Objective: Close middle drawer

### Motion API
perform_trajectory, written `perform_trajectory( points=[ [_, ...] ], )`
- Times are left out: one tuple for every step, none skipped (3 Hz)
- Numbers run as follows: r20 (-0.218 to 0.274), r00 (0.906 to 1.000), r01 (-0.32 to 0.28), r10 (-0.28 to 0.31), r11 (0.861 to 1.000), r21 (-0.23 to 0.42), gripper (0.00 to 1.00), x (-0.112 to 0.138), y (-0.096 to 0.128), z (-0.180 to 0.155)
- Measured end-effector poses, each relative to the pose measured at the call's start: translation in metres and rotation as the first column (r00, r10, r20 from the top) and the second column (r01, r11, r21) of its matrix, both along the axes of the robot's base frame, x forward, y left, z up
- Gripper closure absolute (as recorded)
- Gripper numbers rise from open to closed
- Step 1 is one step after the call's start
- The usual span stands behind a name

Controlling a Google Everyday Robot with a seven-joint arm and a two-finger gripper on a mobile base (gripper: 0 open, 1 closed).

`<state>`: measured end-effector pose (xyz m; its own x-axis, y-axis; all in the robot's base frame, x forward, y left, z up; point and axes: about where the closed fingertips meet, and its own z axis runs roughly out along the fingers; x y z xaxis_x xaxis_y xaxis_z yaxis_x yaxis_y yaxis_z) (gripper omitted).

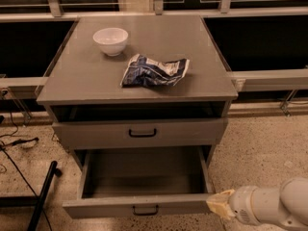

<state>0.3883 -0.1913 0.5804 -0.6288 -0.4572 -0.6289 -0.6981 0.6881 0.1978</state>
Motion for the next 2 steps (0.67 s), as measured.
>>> perform_trajectory(
  points=[
    [-0.012, 0.9994, -0.033, 0.033, 0.999, -0.002, 1.0, 0.003, 0.007, -0.036],
    [0.01, 0.9959, -0.089, 0.09, 0.996, -0.01, 1.0, 0.005, 0.018, -0.074]
  ],
)
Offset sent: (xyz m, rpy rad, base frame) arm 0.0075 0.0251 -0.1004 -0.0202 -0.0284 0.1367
